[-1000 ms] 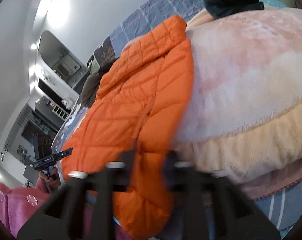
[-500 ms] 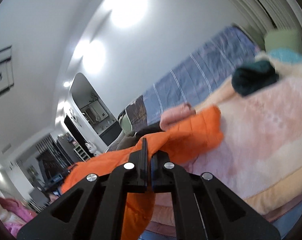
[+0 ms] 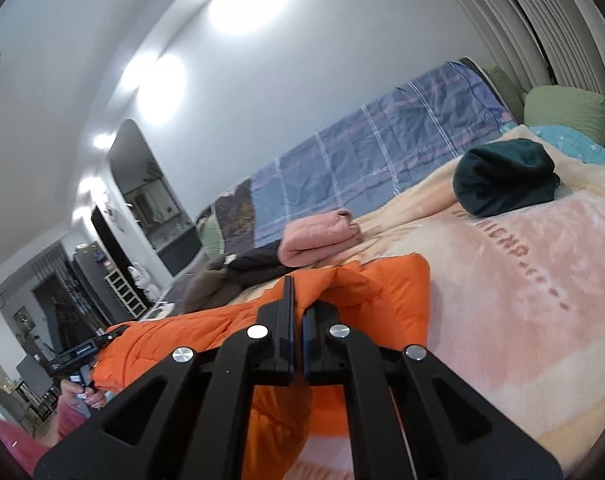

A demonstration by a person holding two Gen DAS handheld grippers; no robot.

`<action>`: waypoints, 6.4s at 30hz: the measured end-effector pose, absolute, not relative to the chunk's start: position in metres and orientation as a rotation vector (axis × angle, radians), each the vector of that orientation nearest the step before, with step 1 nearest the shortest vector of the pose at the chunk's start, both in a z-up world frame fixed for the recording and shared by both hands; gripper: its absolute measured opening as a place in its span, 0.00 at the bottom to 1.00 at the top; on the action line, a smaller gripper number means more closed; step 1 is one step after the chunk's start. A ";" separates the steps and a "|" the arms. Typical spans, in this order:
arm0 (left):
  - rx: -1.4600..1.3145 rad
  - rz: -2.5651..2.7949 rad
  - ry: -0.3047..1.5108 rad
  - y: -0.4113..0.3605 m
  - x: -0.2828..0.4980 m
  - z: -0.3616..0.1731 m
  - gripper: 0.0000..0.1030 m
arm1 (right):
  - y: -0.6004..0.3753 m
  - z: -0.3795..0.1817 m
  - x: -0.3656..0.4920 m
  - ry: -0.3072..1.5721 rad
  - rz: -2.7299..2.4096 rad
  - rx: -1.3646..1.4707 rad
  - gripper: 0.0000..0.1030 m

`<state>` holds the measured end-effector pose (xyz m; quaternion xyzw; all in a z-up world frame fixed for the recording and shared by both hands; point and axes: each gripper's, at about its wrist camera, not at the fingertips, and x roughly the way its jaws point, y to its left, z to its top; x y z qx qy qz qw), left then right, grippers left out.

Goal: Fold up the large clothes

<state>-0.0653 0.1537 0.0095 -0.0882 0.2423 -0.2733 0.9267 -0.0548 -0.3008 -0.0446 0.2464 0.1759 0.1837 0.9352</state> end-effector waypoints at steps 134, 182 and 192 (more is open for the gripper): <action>-0.116 -0.139 0.915 0.049 0.189 -0.135 0.71 | -0.117 -0.158 0.187 0.824 0.239 0.185 0.65; -0.052 -0.155 0.876 0.039 0.181 -0.148 0.73 | -0.151 -0.113 0.020 0.655 0.064 0.026 0.66; -0.063 -0.169 0.876 0.039 0.181 -0.148 0.74 | -0.215 -0.164 0.056 0.895 -0.014 0.155 0.91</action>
